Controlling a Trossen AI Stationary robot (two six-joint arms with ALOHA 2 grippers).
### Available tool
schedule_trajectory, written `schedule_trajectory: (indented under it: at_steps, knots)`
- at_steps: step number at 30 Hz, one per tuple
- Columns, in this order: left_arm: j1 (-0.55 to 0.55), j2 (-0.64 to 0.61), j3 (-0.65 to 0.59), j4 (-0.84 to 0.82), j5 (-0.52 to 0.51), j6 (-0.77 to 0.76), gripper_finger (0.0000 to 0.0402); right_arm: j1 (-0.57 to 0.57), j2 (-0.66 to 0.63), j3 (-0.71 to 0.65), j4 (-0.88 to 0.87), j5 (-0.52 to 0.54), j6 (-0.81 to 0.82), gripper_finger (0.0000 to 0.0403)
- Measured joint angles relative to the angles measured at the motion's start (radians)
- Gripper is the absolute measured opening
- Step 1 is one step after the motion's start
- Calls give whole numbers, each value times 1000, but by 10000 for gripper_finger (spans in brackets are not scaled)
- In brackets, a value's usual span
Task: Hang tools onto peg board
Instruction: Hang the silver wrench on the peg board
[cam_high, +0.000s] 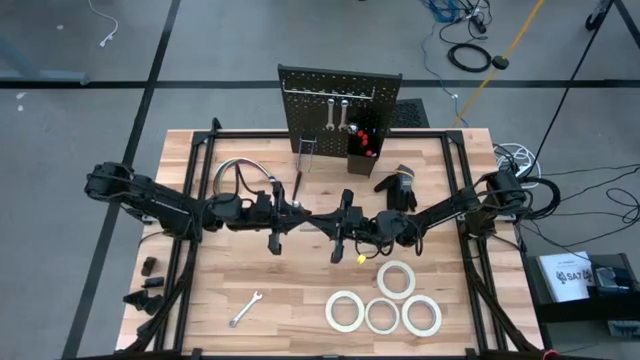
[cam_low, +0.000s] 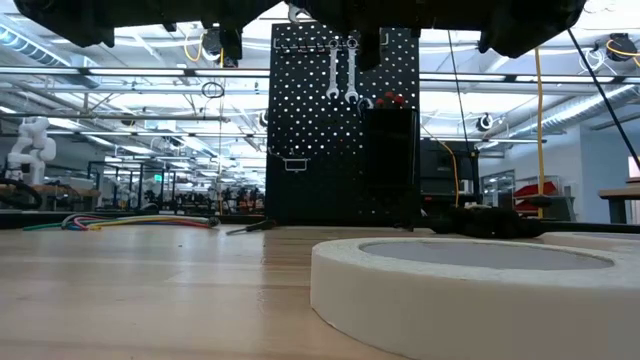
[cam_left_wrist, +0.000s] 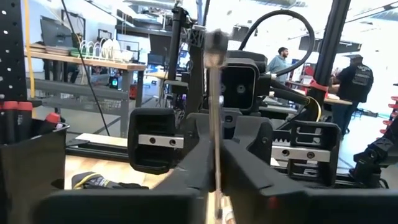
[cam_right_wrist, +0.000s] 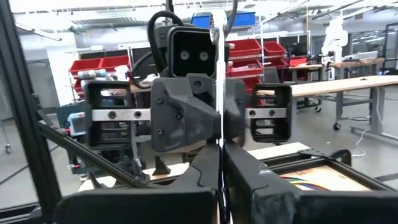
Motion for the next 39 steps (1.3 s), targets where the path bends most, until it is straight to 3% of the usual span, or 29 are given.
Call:
schedule_trajectory:
  at_steps: [2,11,13,18,23,31,34,39]
  knots:
    - [0,0,0,0,-14,-1,15,-1,0,0,-3,1,-14,13]
    - [14,-7,-2,-28,-67,43,5,-14,-13,0,-71,3,-49,106]
    - [38,-27,17,-112,-64,-4,4,-15,-41,0,-145,8,-72,127]
    - [157,-61,134,-521,-4,-41,3,-7,-135,0,-475,62,-47,162]
    - [326,-58,294,-731,131,93,2,-11,-219,0,-702,69,-38,173]
    - [618,16,461,-765,460,90,1,-34,-300,0,-773,78,-101,165]
    - [664,64,518,-781,551,71,1,-53,-308,0,-776,76,-109,165]
    - [685,130,612,-841,568,98,1,-91,-308,0,-789,76,-120,165]
